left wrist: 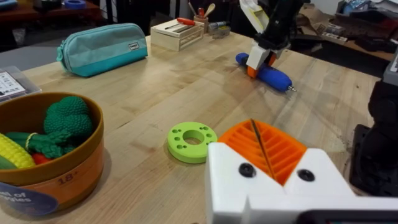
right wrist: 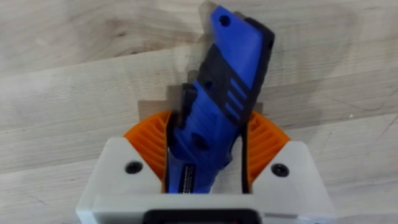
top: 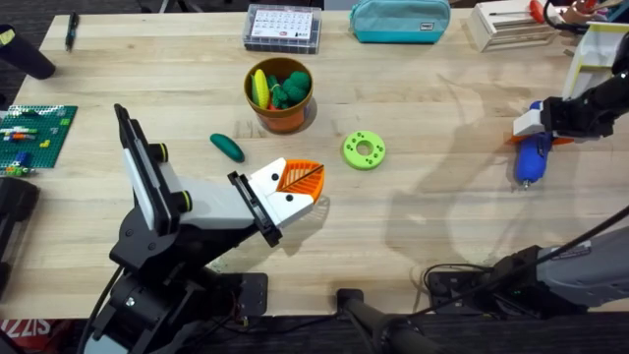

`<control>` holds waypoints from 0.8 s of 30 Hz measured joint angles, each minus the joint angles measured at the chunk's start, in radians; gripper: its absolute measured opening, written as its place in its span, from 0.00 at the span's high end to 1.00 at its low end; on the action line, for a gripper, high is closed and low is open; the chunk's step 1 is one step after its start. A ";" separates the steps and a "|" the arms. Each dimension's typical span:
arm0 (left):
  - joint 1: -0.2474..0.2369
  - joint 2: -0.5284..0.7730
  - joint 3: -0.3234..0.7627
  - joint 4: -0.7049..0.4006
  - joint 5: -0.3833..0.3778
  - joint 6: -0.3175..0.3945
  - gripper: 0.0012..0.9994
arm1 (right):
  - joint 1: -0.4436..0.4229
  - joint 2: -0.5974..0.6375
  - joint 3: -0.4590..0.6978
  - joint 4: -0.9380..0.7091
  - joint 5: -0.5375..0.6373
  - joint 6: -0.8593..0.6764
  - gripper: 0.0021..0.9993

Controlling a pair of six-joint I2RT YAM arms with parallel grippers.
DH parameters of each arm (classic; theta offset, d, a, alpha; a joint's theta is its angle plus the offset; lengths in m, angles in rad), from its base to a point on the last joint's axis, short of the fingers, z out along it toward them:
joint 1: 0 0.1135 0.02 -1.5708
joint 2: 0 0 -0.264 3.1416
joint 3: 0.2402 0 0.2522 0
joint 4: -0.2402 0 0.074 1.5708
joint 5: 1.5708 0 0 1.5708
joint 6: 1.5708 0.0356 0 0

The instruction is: Pick up the gripper from the table and insert it into the empty holder that is missing its gripper. Then pick up a screw, insert it into the mounting hole, and use the screwdriver to tighten it. Finally, clean up the table by picking up the vegetable and placing it into the bucket.

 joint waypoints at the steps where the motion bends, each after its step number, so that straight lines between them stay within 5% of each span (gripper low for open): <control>1: 0.000 0.001 0.000 0.001 0.000 0.000 0.98 | 0.000 0.000 0.000 -0.001 0.000 0.001 0.52; 18: 0.000 0.001 0.000 0.004 0.000 -0.001 0.98 | -0.006 -0.001 0.000 -0.016 -0.139 0.002 0.52; 22: 0.000 0.000 0.000 0.004 0.000 -0.001 0.98 | -0.007 -0.001 0.000 -0.010 -0.154 0.007 0.68; 24: 0.000 0.001 0.000 0.004 0.000 -0.001 0.98 | -0.007 -0.001 0.000 -0.011 -0.164 0.011 0.56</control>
